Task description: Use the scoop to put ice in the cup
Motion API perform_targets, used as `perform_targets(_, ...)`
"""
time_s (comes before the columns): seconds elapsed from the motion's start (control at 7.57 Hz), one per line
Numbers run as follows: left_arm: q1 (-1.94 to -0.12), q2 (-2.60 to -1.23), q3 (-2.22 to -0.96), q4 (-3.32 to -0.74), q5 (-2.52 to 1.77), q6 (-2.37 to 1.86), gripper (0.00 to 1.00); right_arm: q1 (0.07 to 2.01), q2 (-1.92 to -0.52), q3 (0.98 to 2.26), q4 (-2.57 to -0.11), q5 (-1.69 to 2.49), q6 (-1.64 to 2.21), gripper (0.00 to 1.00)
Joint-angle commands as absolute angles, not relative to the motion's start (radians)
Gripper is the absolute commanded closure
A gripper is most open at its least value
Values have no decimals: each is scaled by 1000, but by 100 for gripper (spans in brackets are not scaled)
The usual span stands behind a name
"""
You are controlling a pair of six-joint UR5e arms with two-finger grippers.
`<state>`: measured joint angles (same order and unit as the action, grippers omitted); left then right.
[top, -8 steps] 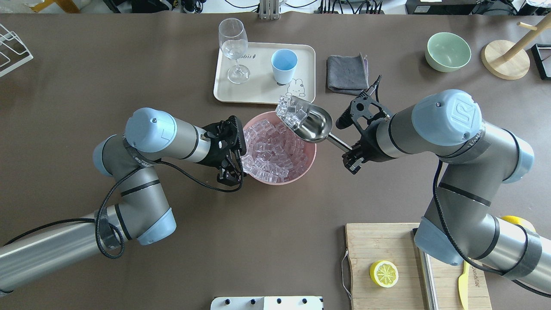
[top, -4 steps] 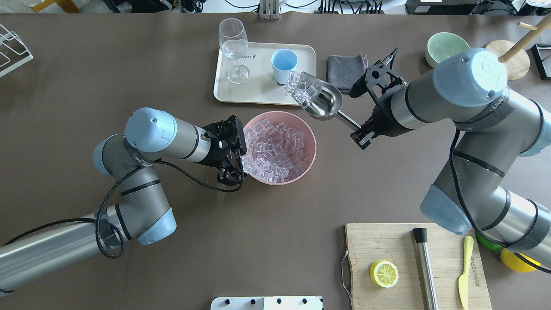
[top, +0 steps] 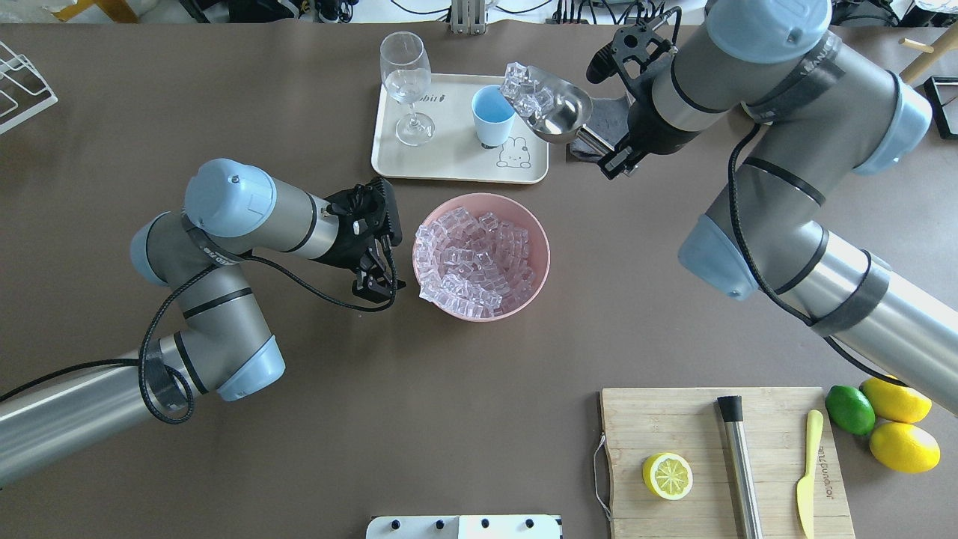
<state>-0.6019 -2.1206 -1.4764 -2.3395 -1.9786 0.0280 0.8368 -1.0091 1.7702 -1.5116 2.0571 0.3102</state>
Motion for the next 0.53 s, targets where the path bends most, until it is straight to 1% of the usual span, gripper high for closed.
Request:
perform_targets(0.0, -627, -2053, -1537, -2326, -2019, 38, 1, 862, -852, 1553, -1560, 2059, 249, 100)
perform_targets(0.13, -629, -2051, -1586, -2251, -2019, 37, 1, 859, -813, 1514, -1636, 2060, 197, 100)
perform_targets(0.4, -637, -2059, -1728, -2017, -2017, 11, 1, 853, -757, 1485, -1805, 2087, 76, 100)
